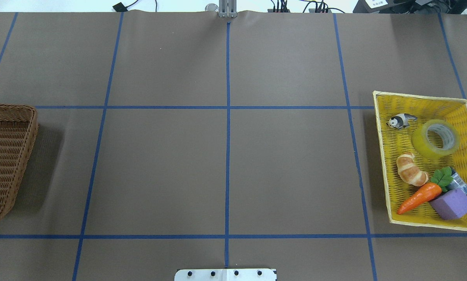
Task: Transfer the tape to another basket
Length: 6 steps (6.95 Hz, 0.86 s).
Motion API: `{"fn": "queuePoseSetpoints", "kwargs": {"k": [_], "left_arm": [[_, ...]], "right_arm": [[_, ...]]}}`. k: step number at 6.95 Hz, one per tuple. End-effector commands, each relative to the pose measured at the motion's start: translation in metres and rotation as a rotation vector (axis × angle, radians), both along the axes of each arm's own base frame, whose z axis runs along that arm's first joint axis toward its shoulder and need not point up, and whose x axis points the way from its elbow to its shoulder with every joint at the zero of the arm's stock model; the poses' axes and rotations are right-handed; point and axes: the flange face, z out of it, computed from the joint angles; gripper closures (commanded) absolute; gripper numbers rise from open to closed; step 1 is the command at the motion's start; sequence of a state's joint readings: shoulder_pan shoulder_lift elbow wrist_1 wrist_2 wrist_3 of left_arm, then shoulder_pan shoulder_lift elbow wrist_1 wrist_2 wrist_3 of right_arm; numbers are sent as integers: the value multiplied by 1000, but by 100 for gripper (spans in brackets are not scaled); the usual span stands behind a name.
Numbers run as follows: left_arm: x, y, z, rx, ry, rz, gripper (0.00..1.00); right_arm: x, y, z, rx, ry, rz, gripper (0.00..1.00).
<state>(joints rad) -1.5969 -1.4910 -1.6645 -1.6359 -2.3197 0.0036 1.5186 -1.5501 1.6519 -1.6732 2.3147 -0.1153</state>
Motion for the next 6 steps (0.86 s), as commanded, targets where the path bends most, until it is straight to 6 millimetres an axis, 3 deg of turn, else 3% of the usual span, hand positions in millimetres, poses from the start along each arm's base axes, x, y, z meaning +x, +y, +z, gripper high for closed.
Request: {"fn": "queuePoseSetpoints", "kwargs": {"k": [1, 5, 6], "left_arm": [[0, 1, 6, -5, 2, 7, 1], [0, 1, 6, -5, -1, 7, 1], [0, -1, 5, -4, -1, 6, 1]], "right_arm": [[0, -1, -3, 4, 0, 2, 0], [0, -2, -10, 24, -1, -4, 0], [-2, -6, -25, 43, -24, 3, 0]]}}
